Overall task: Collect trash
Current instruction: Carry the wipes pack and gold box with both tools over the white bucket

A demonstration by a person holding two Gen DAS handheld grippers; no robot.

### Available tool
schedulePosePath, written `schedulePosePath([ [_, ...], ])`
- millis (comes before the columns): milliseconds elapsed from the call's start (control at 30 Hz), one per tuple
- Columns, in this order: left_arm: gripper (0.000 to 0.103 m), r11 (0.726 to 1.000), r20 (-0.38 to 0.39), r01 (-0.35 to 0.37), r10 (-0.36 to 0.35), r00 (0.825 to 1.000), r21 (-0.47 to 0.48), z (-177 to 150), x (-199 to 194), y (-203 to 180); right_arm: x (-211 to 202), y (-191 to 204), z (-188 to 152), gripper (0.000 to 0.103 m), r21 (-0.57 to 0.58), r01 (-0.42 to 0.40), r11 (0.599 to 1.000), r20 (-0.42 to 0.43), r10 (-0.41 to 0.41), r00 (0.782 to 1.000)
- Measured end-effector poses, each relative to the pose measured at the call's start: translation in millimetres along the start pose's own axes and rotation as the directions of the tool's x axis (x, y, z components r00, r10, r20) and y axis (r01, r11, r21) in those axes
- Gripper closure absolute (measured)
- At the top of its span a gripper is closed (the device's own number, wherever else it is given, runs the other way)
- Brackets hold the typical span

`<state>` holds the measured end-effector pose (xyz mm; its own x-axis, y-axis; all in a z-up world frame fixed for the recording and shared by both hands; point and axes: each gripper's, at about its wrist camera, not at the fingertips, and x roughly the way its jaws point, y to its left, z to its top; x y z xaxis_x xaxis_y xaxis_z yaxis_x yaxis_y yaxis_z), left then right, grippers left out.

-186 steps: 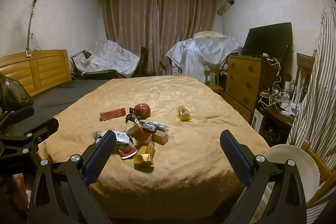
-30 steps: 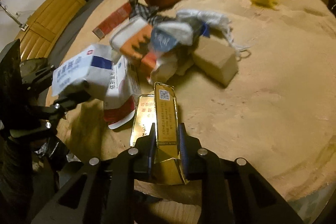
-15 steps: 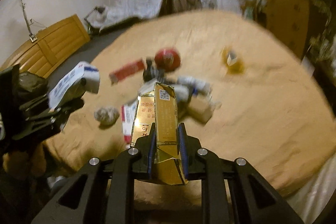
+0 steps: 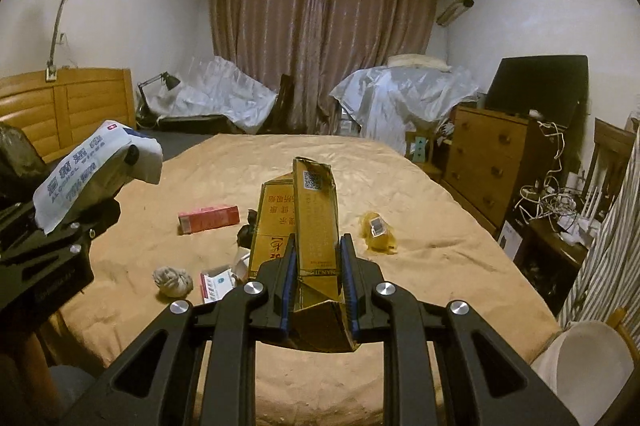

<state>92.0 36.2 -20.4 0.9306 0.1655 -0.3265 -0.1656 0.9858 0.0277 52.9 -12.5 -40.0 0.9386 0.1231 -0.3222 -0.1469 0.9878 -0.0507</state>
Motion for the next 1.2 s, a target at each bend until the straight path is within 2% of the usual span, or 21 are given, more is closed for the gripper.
schedulePosePath([
  [433,0.055,1.000,0.004,0.018,-0.019,1.000,0.008,6,-9,-2,-22,-17,8,0.082,0.037,-0.001,0.999,0.009,0.000,1.000],
  [600,0.055,0.998,0.016,0.050,-0.051,0.999,0.022,12,-10,-13,-32,-28,17,0.082,0.044,0.027,0.999,0.021,-0.028,0.999],
  [833,0.055,0.992,0.024,0.113,-0.114,0.993,0.050,21,-12,-40,-53,-65,28,0.082,0.067,0.079,0.995,0.037,-0.081,0.996],
  [1033,0.055,0.976,0.013,0.198,-0.200,0.980,0.093,25,-15,-77,-75,-109,33,0.082,0.079,0.143,0.987,0.029,-0.145,0.989],
  [1200,0.055,0.948,-0.008,0.292,-0.293,0.956,0.123,25,-18,-119,-103,-159,32,0.082,0.104,0.221,0.970,0.015,-0.224,0.974],
])
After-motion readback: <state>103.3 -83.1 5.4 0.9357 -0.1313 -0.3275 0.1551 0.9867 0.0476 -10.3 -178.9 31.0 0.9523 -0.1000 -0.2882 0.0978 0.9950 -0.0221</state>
